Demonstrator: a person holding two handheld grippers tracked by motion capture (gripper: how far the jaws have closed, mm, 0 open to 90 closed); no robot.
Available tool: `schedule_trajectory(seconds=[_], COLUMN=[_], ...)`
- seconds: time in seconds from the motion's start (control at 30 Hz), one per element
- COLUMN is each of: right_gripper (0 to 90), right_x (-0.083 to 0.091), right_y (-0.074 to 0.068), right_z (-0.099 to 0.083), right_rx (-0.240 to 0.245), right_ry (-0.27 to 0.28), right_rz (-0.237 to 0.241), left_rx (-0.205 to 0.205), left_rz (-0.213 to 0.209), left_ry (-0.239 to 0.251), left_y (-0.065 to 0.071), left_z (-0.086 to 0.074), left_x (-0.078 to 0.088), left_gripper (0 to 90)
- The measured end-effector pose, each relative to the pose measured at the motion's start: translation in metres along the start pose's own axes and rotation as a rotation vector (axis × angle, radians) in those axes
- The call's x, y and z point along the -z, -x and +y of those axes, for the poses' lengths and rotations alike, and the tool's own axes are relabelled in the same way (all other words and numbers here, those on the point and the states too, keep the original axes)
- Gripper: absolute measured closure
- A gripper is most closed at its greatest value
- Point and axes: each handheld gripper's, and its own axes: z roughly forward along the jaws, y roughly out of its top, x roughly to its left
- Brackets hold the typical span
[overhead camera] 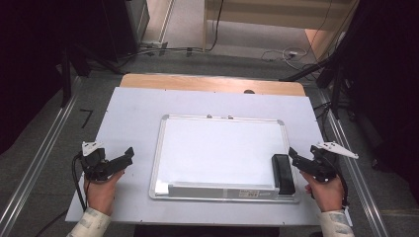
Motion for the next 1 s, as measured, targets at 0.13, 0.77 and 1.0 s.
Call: schedule_trajectory(seconds=[0.13,0.77,1.0], right_gripper=[16.3,16.0,16.0], right_x=[0.0,0.005,0.006], right_y=[0.003,0.018,0.026], right_z=[-0.001,-0.005,-0.007], right_rx=[-0.004,-0.017,-0.034], right_ry=[-0.004,0.0,-0.002], right_rz=[-0.002,-0.037,-0.051], left_rx=[-0.002,-0.003,-0.004], left_rz=[0.001,0.004,0.005], left_ry=[-0.001,-0.002,-0.001], left_y=[0.0,-0.001,0.0], left_z=[0.0,0.0,0.0], left_x=[0.0,0.0,0.0], left_gripper=[1.9,1.9,1.9])
